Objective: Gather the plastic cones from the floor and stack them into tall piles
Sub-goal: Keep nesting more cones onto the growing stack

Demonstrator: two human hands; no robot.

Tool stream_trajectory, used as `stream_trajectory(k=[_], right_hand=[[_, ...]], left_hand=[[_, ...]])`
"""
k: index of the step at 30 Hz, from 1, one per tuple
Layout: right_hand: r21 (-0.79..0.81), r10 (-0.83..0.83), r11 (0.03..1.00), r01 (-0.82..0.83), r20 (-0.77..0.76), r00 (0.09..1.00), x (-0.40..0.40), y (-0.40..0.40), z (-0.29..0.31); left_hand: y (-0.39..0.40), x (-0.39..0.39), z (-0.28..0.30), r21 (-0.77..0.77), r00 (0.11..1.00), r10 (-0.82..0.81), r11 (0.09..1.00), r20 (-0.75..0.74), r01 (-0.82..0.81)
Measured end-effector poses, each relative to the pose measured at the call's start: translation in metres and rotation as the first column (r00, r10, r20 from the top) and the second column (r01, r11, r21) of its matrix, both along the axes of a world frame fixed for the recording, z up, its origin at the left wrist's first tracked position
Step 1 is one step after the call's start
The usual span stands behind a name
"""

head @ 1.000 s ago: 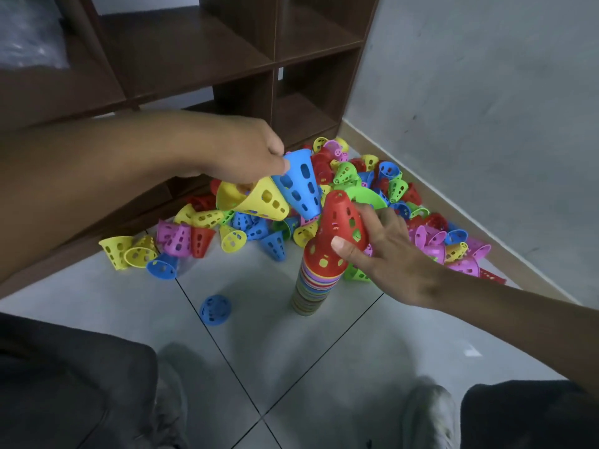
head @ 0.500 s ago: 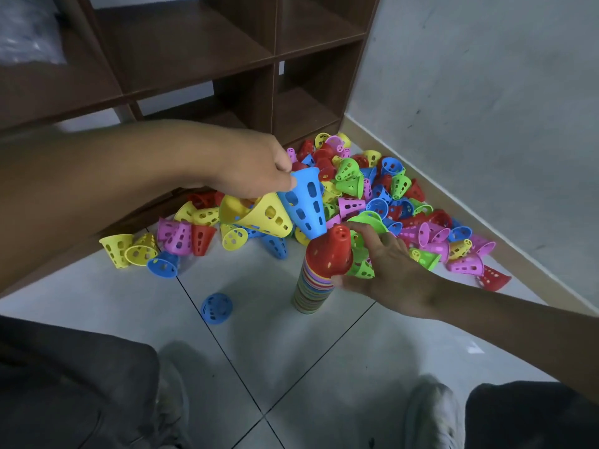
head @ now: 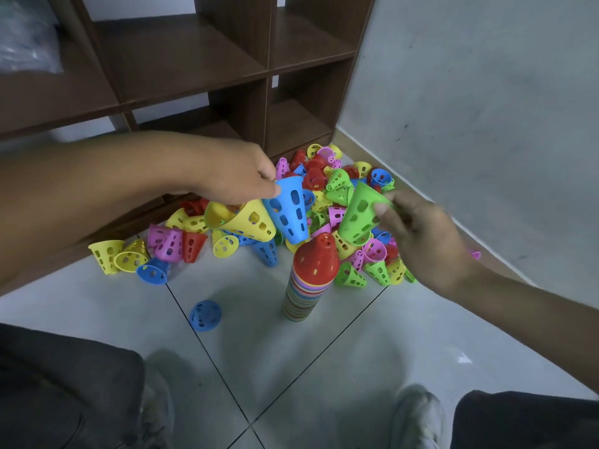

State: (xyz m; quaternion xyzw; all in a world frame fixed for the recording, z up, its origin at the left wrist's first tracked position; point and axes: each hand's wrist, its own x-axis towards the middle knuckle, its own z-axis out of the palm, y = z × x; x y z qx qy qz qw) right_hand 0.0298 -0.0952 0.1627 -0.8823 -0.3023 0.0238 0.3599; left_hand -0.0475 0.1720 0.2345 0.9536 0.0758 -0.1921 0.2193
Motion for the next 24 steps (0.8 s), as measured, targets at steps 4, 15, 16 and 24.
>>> stream_trajectory(k=[4, 15, 16, 24], right_hand=[[0.197, 0.007, 0.980, 0.027, -0.171, 0.985, 0.000, 0.005, 0.017], [0.341, 0.058, 0.888, 0.308, -0.748, 0.661, 0.004, 0.026, 0.022], [0.311, 0.045, 0.896, 0.318, -0.775, 0.631, 0.005, 0.028, 0.020], [0.144, -0.048, 0.928, 0.344, -0.869, 0.493, 0.001, 0.037, 0.017]], left_hand=[[-0.001, -0.004, -0.001, 0.031, 1.000, -0.010, 0.999, -0.002, 0.010], [0.007, -0.010, -0.002, 0.037, 0.999, -0.025, 0.999, -0.039, 0.026], [0.008, -0.010, -0.002, 0.035, 0.999, -0.023, 0.999, -0.039, 0.024], [0.012, -0.012, 0.000, 0.036, 0.999, -0.010, 0.999, -0.046, 0.012]])
